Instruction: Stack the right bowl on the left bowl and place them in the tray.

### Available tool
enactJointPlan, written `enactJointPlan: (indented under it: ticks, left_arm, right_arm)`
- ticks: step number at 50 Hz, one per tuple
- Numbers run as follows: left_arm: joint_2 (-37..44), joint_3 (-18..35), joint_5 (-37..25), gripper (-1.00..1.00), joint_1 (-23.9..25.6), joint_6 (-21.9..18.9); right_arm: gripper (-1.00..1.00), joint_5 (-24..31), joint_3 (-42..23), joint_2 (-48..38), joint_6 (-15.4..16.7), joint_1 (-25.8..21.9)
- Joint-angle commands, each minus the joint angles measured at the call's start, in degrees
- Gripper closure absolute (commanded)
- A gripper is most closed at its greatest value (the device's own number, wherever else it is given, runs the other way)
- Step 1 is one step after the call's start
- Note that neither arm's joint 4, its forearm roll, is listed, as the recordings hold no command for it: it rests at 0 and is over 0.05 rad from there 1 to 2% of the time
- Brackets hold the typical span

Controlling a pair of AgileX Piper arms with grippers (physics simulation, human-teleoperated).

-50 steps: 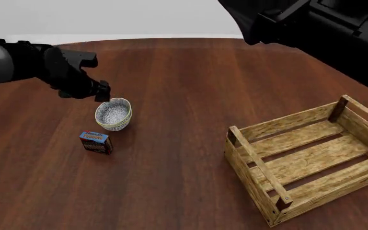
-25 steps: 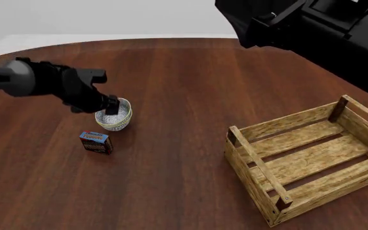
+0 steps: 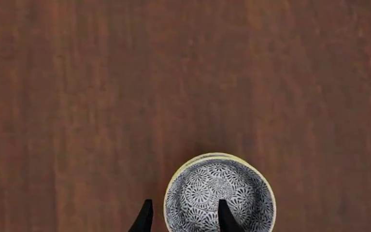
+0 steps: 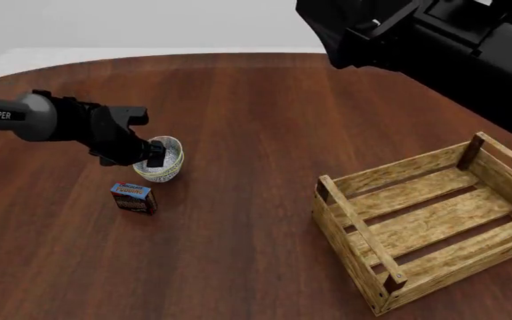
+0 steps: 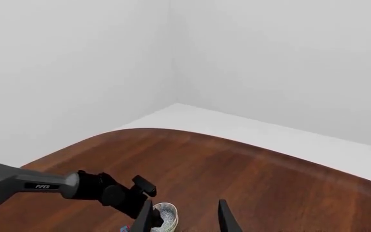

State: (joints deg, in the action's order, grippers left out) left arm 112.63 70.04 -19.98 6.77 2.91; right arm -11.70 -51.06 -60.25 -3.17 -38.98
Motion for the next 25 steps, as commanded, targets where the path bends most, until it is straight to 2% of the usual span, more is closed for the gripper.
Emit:
enactJointPlan:
  ticks: [1,16,17,25]
  left_arm:
    - [1.33,0.06,0.78,-1.0,-0.51,0.05]
    - [2.01,-0.84,1.92,-1.0,0.13,1.2]
    - [1.82,-0.8,1.84,1.0,-0.02,1.1]
    - [1.12,-0.7,1.66,1.0,0.31,1.86]
  right_arm:
    - [-1.0,-0.1,0.09,-0.07,-0.03,0.06]
    - [-1.0,-0.07,0.1,0.08,0.01,0.17]
    - [-1.0,-0.05,0.09,0.11,0.03,0.15]
    - [-1.0,0.13,-0.01,0.47,0.06,0.21]
